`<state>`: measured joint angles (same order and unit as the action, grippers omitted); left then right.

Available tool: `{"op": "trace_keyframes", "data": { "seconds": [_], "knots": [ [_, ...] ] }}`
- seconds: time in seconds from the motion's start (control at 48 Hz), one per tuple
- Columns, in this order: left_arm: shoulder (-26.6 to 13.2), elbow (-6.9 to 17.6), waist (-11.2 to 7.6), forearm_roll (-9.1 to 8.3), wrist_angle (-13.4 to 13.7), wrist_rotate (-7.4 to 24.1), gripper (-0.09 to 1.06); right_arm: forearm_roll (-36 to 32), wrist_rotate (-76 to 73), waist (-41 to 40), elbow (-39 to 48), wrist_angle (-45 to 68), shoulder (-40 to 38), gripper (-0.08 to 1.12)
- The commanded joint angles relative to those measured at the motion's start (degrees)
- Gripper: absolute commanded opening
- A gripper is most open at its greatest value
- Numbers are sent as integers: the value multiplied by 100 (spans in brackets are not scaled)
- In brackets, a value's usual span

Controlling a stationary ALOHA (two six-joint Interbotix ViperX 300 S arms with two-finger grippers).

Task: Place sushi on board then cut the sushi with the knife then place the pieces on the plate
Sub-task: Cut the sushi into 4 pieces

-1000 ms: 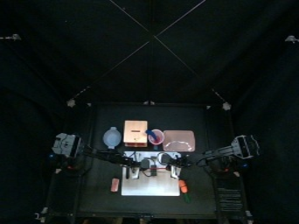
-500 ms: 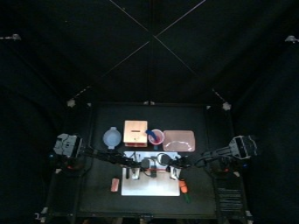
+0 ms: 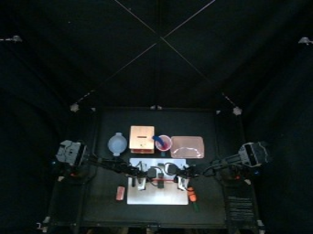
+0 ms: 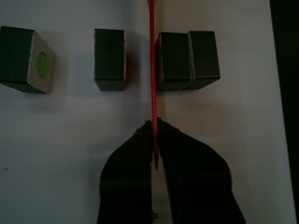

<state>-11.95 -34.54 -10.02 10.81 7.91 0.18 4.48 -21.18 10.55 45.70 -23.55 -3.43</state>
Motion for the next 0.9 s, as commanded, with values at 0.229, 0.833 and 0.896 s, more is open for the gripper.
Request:
{"op": "trace_keyframes", "data": {
  "seconds": [0.229, 0.833, 0.896],
  "knots": [
    [475, -114, -141, 9, 105, 18, 42, -35, -35, 53, -88, -308, -519, 39],
    [747, -44, -562, 44, 88, 0, 42, 158, -44, 343, -193, -141, -817, 39],
    [712, -35, -562, 44, 97, 0, 42, 167, -44, 343, -176, -123, -791, 39]
  ]
}}
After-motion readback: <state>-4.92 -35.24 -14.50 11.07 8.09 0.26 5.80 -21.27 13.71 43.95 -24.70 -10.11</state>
